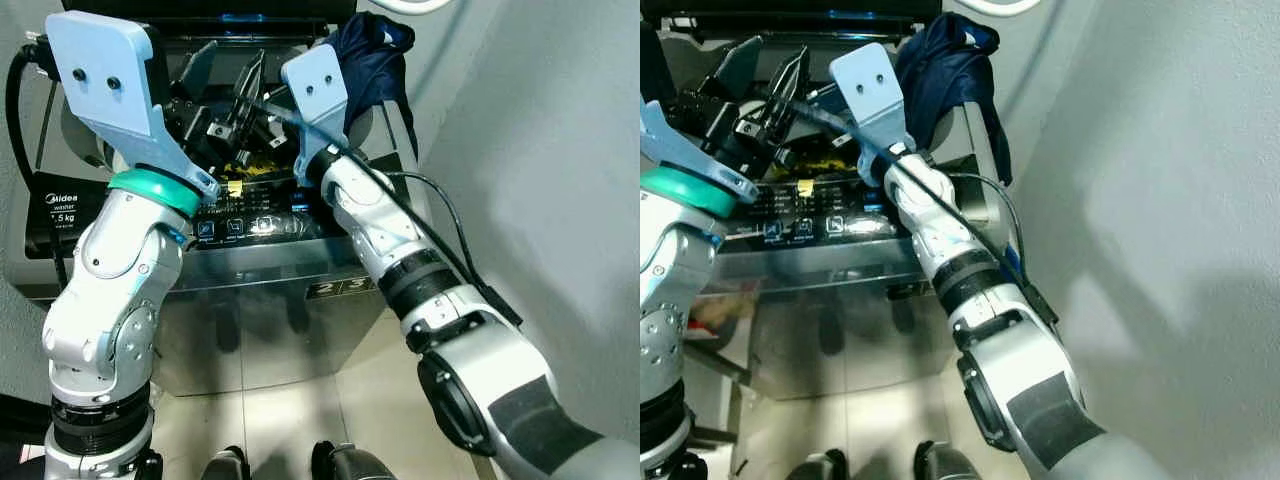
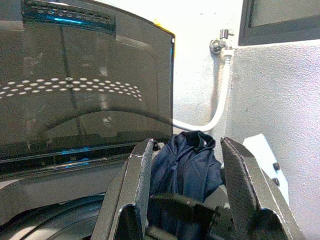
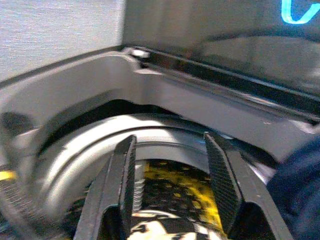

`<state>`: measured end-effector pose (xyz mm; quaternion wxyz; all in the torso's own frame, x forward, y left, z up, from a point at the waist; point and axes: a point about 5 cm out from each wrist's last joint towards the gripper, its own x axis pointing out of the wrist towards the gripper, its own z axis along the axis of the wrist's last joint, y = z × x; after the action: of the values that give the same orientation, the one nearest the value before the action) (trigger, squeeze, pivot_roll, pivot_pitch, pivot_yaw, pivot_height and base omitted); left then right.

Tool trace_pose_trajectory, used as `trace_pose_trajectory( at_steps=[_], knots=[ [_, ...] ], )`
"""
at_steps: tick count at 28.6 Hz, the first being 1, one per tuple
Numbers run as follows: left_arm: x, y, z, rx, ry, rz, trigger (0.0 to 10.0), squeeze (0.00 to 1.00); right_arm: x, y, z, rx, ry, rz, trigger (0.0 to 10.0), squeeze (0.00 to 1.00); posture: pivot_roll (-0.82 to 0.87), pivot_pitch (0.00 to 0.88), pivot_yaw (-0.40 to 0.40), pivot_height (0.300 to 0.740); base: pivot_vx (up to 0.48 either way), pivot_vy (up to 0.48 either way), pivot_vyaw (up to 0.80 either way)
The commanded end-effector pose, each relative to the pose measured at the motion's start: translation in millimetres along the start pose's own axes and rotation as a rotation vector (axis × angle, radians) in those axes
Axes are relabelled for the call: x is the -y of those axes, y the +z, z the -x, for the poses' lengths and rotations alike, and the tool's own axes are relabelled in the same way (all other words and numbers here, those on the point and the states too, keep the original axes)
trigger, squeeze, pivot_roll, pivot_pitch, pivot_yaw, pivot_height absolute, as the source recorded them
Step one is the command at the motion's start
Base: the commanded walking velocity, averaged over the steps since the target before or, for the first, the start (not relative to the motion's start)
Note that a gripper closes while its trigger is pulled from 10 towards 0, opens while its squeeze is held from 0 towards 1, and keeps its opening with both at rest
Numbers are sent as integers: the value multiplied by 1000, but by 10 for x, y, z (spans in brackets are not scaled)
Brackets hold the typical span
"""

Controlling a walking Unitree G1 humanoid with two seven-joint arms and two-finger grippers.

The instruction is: Clothes washing

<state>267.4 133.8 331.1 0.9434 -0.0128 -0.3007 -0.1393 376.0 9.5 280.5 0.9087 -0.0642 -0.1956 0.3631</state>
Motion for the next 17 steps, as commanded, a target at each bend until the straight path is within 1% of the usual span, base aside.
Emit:
trace_pose_trajectory(
  at_steps=[1, 2, 3, 4, 6, 7, 9, 11, 12, 13, 14, 17],
  knots=[
    [-54, -27, 19, -11, 28, -6, 10000, 0, -28, 66, 34, 39, 72, 0, 10000, 0, -63, 135, 23, 740, 0, 0, 0],
    [-54, -27, 19, -11, 28, -6, 10000, 0, -28, 66, 34, 39, 72, 0, 10000, 0, -63, 135, 23, 740, 0, 0, 0],
    [-58, -34, 17, -13, 26, -6, 10000, 0, -33, 84, 76, 44, 120, 9, 10000, 0, -66, 138, 26, 740, 0, 0, 0],
    [-58, -34, 17, -13, 26, -6, 10000, 0, -33, 84, 76, 44, 120, 9, 10000, 0, -66, 138, 26, 740, 0, 0, 0],
    [-57, -47, 19, -19, 22, -6, 10000, 0, -35, 105, 137, 50, 170, 17, 10000, 0, -65, 140, 29, 740, 0, 0, 0],
    [-57, -47, 19, -19, 22, -6, 10000, 0, -35, 105, 137, 50, 170, 17, 10000, 0, -65, 140, 29, 740, 0, 0, 0],
    [-62, -53, 19, -23, 19, -6, 10000, 0, -18, 128, 192, 58, 187, -15, 10000, 0, -64, 149, 33, 740, 0, 0, 0],
    [-62, -53, 19, -23, 19, -6, 10000, 0, -18, 128, 192, 58, 187, -15, 10000, 0, -64, 149, 33, 740, 0, 0, 0],
    [-72, -56, 15, -25, 19, -6, 10000, 0, 89, 169, 218, 87, 67, -21, 10000, 0, -67, 153, 38, 740, 0, 0, 0],
    [-72, -56, 15, -25, 19, -6, 10000, 0, 89, 169, 218, 87, 67, -21, 10000, 0, -67, 153, 38, 740, 0, 0, 0],
    [-75, -57, 12, -26, 19, -6, 10000, 0, 133, 182, 223, 96, 19, -30, 10000, 0, -67, 154, 39, 740, 0, 0, 0],
    [-76, -61, 7, -28, 18, -6, 10000, 0, 149, 193, 248, 107, 3, -21, 10000, 0, -66, 156, 42, 740, 0, 0, 0]
  ],
)
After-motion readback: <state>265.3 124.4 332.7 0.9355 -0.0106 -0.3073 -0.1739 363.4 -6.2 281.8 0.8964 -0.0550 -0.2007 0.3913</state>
